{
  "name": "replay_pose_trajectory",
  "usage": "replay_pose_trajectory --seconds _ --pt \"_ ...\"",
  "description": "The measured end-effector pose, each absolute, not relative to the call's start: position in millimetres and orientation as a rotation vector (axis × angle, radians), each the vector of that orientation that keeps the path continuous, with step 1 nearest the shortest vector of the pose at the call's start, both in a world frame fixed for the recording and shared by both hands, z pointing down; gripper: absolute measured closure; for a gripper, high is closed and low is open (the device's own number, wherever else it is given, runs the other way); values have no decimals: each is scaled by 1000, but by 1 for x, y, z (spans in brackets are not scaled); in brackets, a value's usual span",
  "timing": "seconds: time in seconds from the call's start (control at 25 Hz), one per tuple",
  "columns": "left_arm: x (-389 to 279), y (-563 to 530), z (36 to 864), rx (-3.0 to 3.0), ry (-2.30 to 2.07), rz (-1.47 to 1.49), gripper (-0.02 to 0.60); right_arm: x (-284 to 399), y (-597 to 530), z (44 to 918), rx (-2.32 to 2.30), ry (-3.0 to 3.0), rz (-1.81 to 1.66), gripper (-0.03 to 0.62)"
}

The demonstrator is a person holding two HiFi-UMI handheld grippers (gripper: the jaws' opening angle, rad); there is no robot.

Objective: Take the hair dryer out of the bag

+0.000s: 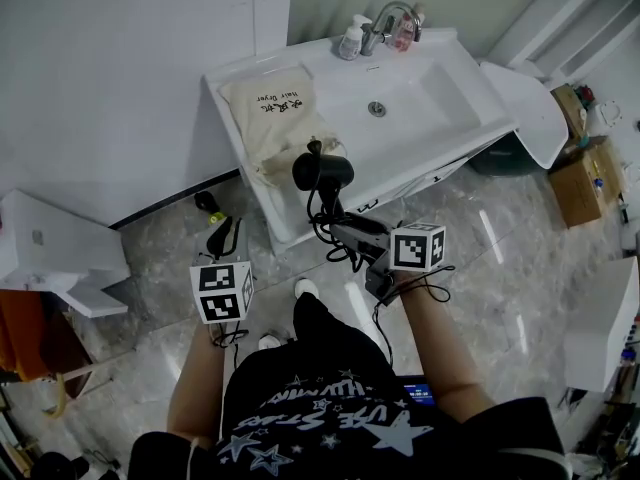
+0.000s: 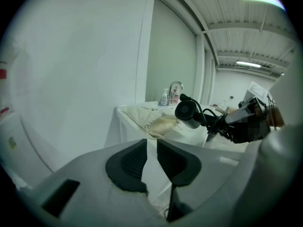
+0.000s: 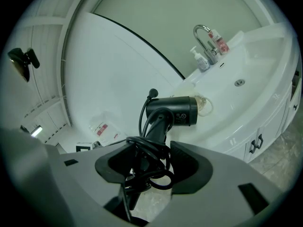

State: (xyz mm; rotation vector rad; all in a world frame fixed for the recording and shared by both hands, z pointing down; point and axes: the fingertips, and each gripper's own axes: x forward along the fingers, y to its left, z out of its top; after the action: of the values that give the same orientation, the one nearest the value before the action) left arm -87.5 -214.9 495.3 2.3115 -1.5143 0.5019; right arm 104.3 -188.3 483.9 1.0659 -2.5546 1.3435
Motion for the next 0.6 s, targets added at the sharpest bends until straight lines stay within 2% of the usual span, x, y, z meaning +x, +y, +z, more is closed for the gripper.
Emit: replay_pose_trajectory --seconds 0.6 --pt "-98 -184 472 2370 -1458 419 503 94 -181 451 1277 -2649 1325 364"
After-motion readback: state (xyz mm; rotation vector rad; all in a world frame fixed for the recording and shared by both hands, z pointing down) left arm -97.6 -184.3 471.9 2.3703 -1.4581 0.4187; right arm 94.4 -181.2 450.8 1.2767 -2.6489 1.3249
